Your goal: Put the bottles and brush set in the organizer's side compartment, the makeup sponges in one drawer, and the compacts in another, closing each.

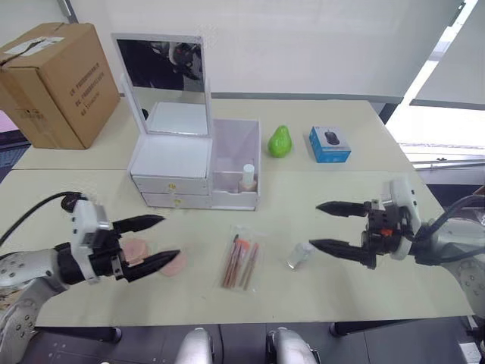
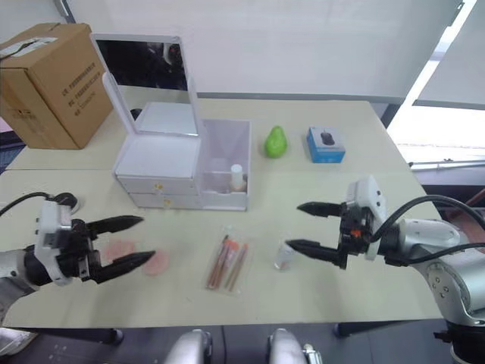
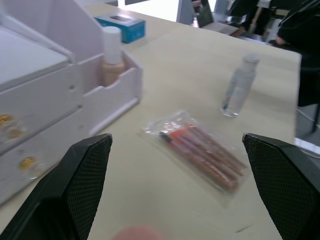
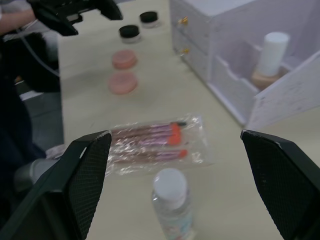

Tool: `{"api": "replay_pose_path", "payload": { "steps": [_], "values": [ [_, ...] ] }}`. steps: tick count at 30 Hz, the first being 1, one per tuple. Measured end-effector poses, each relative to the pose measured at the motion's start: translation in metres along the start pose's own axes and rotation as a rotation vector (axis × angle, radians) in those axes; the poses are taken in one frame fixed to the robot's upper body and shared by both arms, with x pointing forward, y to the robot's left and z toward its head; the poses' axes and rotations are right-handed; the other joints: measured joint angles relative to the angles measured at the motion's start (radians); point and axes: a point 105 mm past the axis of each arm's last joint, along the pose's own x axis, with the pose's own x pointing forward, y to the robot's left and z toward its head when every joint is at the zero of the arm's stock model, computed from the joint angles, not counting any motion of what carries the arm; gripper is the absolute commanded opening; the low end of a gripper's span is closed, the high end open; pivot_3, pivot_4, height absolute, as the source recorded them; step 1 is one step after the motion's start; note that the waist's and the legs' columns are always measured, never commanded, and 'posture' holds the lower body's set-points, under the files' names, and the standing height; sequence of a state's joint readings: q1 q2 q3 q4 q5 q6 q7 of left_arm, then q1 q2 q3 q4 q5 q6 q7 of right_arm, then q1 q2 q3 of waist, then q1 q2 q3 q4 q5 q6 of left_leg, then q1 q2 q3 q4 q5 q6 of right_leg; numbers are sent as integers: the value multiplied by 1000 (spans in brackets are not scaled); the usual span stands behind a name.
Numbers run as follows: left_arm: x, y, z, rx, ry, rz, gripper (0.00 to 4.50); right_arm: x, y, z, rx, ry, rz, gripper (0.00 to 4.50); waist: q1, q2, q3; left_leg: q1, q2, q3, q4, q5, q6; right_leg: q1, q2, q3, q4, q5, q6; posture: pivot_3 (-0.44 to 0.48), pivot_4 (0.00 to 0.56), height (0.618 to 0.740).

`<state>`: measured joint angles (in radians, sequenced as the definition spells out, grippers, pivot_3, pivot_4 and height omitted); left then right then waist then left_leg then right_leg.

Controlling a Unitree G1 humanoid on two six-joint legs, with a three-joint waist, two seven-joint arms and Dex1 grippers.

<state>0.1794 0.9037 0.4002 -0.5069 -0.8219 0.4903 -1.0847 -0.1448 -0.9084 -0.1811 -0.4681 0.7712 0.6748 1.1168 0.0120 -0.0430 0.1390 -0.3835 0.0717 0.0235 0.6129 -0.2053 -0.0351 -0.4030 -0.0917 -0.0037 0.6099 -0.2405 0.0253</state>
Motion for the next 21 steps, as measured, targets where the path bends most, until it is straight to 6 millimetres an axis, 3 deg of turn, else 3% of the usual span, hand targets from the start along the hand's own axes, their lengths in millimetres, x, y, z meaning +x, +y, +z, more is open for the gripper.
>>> {"api": "replay_pose_path", "payload": {
  "steps": [10,20,21],
  "values": [
    [15,-22,-2,30,51,-153,4500,7,-3,-36,80,-5,-55,4473,11,-1,0,-2,-1,1,3,0,0,-1,0,2,0,0,0,0,150,729],
    [19,-26,1,48,48,-173,4500,9,-6,-37,81,-39,-84,4473,9,-1,0,-1,-1,0,3,0,0,-1,1,4,0,0,0,0,150,729],
    [20,-25,1,50,48,-169,4500,9,-5,-39,86,-37,-86,4309,10,-1,0,-1,-1,0,3,0,0,-1,1,4,0,0,0,0,150,729]
  ]
}}
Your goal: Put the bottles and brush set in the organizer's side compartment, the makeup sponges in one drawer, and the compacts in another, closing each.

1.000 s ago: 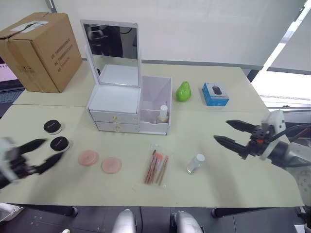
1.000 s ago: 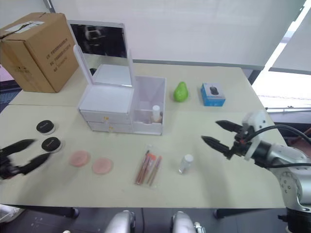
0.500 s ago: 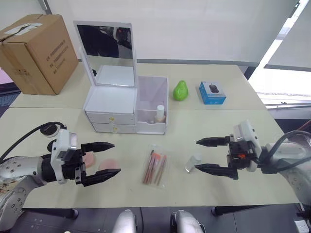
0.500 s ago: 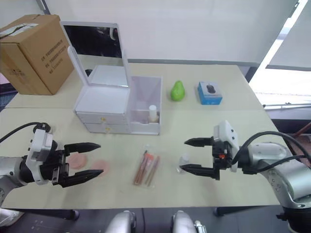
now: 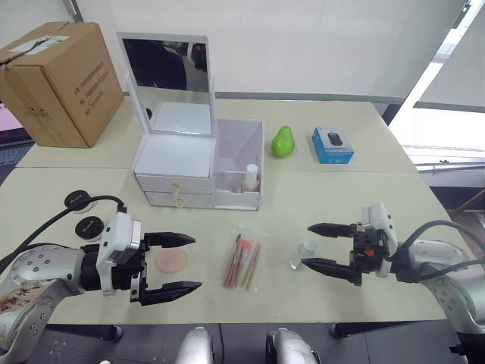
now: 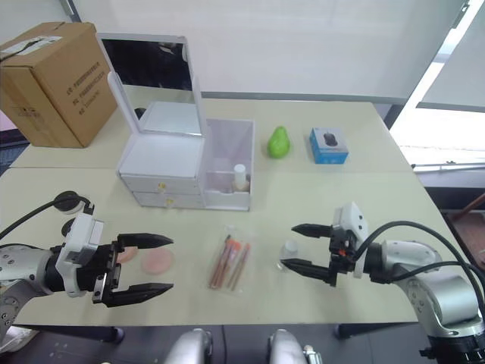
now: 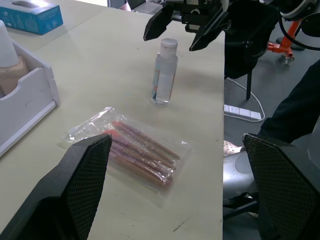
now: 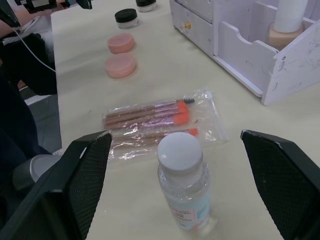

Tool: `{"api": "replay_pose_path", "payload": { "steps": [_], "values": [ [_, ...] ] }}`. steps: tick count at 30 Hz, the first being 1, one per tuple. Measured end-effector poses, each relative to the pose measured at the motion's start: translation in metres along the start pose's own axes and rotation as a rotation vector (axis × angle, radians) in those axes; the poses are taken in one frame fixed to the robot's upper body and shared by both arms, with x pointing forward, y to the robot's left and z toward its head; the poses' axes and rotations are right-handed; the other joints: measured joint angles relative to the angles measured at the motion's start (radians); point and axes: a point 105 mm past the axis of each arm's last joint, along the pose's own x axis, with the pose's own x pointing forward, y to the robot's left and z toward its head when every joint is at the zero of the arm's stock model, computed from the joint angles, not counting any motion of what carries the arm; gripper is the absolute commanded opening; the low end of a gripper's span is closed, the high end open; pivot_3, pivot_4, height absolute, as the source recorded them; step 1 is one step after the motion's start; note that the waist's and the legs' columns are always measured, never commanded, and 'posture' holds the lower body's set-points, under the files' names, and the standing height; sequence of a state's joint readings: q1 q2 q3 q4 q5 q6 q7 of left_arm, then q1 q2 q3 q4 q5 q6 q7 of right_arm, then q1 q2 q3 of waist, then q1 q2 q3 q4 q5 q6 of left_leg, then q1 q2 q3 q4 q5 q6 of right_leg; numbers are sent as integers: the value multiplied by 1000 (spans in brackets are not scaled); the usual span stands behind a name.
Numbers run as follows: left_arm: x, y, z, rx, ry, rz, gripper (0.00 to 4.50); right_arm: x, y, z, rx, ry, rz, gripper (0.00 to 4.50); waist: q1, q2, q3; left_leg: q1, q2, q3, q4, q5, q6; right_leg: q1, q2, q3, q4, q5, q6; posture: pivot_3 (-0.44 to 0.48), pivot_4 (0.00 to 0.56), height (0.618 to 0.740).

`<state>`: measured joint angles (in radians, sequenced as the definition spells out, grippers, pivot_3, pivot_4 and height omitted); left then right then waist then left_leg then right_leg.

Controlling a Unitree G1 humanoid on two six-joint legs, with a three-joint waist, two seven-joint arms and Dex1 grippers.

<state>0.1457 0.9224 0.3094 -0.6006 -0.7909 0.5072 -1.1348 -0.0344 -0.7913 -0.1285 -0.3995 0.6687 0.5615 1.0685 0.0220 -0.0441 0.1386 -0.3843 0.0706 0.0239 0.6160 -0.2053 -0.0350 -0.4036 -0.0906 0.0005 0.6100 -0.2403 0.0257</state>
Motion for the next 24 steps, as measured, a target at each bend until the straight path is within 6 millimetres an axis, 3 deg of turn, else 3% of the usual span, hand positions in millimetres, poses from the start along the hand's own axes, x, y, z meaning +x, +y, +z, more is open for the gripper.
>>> {"api": "replay_pose_path", "payload": {
  "steps": [2,11,21,24],
  "values": [
    [1,2,3,9,-2,10,4500,0,1,-2,6,1,-1,3865,2,0,0,0,0,0,0,0,0,0,0,0,0,0,0,0,150,729],
    [7,3,13,-10,-19,18,4500,1,-3,-4,-4,-12,-21,878,-1,0,0,1,-1,0,0,0,0,0,1,2,0,0,0,0,150,729],
    [8,6,17,-9,-21,34,4500,3,-5,-1,-21,-20,-27,869,-2,0,0,1,-1,0,0,0,0,0,2,4,0,0,1,0,150,729],
    [5,9,11,-37,-19,62,4500,9,-7,27,-79,-70,-5,869,-10,1,1,2,-1,0,0,0,0,-1,3,6,1,1,1,0,150,729]
  ]
}}
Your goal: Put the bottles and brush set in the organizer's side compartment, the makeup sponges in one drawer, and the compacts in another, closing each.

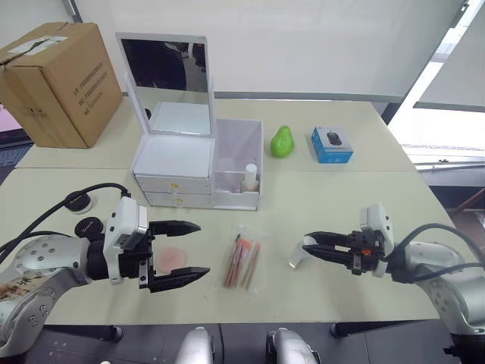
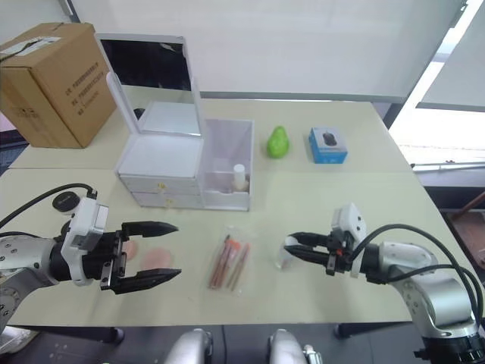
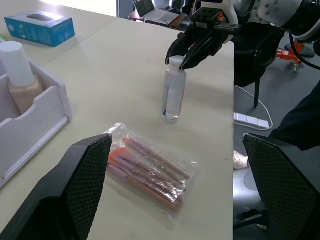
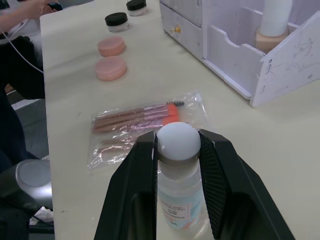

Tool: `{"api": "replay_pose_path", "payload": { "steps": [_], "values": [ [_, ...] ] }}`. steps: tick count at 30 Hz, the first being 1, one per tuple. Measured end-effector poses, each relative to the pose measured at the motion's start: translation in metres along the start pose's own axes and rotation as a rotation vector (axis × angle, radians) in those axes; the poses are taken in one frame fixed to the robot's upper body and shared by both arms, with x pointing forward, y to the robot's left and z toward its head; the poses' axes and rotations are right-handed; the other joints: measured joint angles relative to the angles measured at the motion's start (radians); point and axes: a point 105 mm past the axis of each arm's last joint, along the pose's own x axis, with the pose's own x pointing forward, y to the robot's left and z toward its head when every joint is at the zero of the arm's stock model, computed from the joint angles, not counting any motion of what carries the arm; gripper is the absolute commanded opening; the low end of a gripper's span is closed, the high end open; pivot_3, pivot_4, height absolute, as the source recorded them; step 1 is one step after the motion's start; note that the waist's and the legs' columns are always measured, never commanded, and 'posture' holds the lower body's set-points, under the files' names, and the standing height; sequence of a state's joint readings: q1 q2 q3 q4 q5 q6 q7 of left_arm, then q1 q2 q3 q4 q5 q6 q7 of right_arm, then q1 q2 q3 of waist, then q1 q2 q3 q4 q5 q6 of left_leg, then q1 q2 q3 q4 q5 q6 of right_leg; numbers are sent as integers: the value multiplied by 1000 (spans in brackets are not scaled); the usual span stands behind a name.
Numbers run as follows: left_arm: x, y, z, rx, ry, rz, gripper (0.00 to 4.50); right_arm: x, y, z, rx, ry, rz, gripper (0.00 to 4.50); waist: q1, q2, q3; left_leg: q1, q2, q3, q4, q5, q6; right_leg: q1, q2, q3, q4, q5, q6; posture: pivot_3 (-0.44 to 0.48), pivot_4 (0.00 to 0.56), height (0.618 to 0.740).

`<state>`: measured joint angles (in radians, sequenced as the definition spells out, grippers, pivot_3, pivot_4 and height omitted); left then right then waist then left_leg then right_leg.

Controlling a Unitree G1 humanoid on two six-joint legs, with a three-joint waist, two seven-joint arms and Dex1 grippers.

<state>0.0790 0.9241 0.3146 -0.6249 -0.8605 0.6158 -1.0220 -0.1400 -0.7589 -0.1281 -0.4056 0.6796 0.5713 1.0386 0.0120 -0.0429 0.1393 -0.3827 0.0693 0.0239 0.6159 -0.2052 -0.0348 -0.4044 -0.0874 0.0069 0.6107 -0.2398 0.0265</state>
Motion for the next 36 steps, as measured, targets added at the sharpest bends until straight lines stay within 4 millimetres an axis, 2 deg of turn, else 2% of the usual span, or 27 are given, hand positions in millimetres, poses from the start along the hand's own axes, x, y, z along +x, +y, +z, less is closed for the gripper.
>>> {"api": "replay_pose_path", "payload": {
  "steps": [4,8,11,15,18,29,36],
  "values": [
    [-4,12,-3,-20,-36,101,4500,19,3,58,-113,-105,75,869,-3,0,0,2,1,-1,0,0,0,0,4,4,0,0,0,0,150,729],
    [-5,21,-11,-55,-122,249,4500,71,-11,112,-150,-204,77,869,-17,0,0,3,1,-3,0,0,1,0,9,8,0,2,-2,0,150,729],
    [-6,25,-17,-96,-177,359,4500,102,-21,131,-169,-185,60,869,-8,-1,-1,0,2,-5,-1,-1,2,-1,10,7,0,6,-6,0,150,729],
    [-9,31,-14,-94,-227,490,4500,137,-33,129,-161,-120,57,869,-1,-3,-2,0,2,-5,1,-1,2,-1,10,8,0,8,-8,0,150,729],
    [-10,28,-9,-73,-235,530,4500,155,-50,119,-191,-58,20,869,-1,-2,-2,-1,2,-5,1,-1,2,-1,10,8,0,7,-9,0,150,729],
    [-16,25,-7,-34,-233,593,4500,181,-75,76,-216,65,-1,869,-15,-2,-1,-1,2,-6,1,-1,2,-1,11,7,1,10,-4,0,150,729],
    [-23,20,-10,-22,-235,595,4500,195,-76,50,-214,132,10,869,-24,0,0,0,2,-6,0,-1,2,-2,11,7,1,10,-5,0,150,729]
  ]
}}
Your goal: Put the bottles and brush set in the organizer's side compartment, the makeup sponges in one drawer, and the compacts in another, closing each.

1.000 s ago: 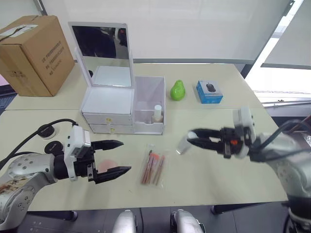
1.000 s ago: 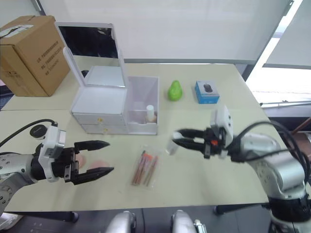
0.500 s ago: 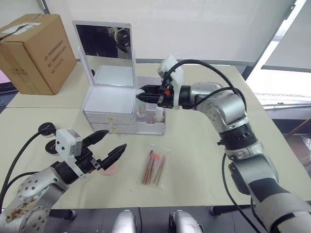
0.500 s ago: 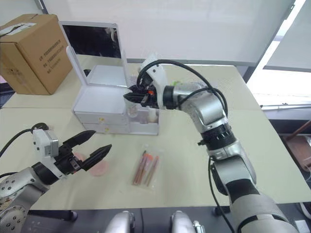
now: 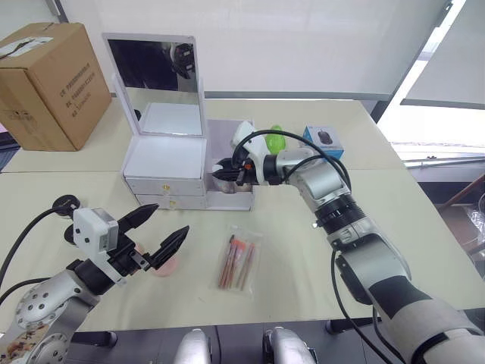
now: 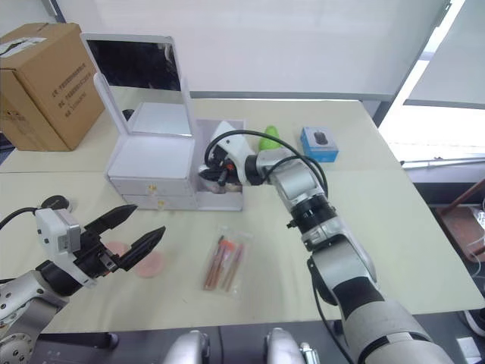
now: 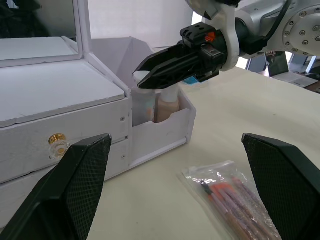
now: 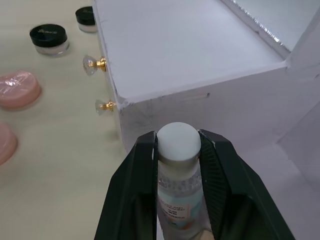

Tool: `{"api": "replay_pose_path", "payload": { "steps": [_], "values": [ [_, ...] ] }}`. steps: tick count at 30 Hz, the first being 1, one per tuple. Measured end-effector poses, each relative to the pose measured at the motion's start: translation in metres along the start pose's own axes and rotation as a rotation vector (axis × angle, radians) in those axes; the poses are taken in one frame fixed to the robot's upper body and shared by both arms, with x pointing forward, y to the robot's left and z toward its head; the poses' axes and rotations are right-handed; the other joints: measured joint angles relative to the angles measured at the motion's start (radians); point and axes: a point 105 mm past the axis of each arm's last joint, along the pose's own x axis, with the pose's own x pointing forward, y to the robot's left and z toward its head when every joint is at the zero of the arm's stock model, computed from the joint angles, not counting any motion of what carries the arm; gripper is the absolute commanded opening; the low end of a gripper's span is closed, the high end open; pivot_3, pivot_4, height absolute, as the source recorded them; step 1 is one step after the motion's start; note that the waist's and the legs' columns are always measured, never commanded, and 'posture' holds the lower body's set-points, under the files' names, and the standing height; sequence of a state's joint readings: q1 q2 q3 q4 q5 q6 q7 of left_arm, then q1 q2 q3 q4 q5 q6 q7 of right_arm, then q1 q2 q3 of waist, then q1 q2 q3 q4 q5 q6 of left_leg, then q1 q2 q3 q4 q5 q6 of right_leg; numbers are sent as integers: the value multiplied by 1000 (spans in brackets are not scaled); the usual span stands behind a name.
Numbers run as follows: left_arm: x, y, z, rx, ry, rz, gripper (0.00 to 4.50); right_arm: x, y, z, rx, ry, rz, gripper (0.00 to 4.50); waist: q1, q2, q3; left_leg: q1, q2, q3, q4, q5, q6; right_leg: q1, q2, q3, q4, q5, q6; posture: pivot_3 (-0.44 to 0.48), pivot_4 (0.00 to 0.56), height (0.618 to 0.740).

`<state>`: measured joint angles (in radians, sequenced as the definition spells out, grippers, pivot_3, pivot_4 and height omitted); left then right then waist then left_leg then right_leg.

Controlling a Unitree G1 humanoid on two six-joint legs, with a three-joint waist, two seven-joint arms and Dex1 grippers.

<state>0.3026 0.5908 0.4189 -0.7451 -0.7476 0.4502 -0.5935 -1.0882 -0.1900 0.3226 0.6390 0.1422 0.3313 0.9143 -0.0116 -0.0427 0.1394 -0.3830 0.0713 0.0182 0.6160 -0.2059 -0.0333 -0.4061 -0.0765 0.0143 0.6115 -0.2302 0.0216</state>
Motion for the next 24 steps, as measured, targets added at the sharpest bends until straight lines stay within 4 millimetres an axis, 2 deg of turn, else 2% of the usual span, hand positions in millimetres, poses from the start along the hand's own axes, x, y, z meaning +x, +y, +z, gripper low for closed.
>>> {"api": "replay_pose_path", "payload": {
  "steps": [7,15,18,24],
  "values": [
    [-3,3,0,7,-4,-3,4500,8,0,2,-44,17,1,869,-1,0,0,1,0,0,0,0,0,1,0,0,0,-4,-2,0,150,729],
    [-3,5,1,15,-1,-9,4500,10,1,0,-38,26,-1,3450,-1,0,0,1,0,0,0,0,0,0,0,0,0,-4,-2,0,150,729],
    [-1,7,2,23,-2,-13,4500,8,-1,6,-42,4,-12,4464,1,1,0,1,0,0,0,0,0,0,0,0,0,-4,-2,0,150,729],
    [2,8,5,19,-1,-19,4500,-3,-7,23,-58,-44,-44,4464,-2,1,0,1,0,0,-1,0,0,0,0,0,0,-2,0,0,150,729]
  ]
}}
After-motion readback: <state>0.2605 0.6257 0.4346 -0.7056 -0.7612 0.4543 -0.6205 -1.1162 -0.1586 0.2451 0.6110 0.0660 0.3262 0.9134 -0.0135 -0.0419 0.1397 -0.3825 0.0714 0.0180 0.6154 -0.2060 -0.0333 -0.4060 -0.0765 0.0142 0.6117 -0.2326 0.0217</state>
